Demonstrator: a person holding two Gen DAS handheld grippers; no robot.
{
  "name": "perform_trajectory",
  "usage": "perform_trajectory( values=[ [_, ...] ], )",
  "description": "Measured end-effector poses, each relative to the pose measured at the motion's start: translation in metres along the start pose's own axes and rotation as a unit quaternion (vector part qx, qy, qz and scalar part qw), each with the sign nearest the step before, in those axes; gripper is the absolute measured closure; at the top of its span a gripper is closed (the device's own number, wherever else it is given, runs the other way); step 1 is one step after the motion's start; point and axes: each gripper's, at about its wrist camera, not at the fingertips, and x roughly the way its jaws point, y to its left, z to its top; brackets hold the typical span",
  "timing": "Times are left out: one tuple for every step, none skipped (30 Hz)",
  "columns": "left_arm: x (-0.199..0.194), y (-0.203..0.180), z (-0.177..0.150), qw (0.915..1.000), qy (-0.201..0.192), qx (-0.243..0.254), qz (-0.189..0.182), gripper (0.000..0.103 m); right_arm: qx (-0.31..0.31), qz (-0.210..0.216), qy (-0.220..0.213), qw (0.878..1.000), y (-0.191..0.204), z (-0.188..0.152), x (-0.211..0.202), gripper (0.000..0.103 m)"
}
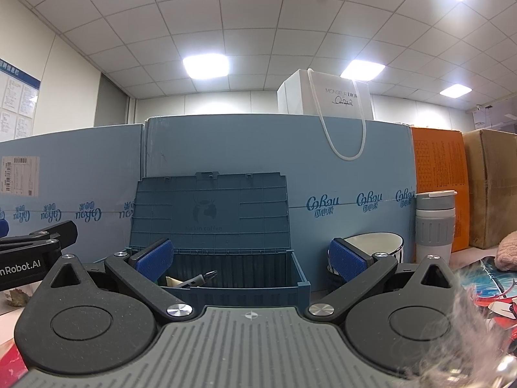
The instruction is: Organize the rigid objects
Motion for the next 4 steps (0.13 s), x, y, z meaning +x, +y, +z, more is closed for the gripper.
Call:
perform_trajectory(
  values=[
    [0.0003, 0.0, 0.0, 1.0, 0.0, 0.0, 0.0, 0.0, 0.0, 0.0, 0.0, 1.0, -0.0001, 0.0, 0.0003, 0.0],
    [0.0005, 0.0001, 0.0, 1.0, 0.001, 0.0, 0.0, 0.0, 0.0, 0.0, 0.001, 1.0, -0.0001, 0.0, 0.0001, 0.0],
    [0.0004, 0.0002, -0.0001, 1.0, 0.001, -0.001, 0.0, 0.0, 0.0, 0.0, 0.001, 1.0, -0.0001, 0.0, 0.0001, 0.0],
    [0.0006, 0.0002, -0.0001, 1.0, 0.001, -0.001, 0.0, 0.0, -0.001, 0.0, 0.001, 1.0, -0.0001, 0.0001, 0.0004, 0.0]
  ],
)
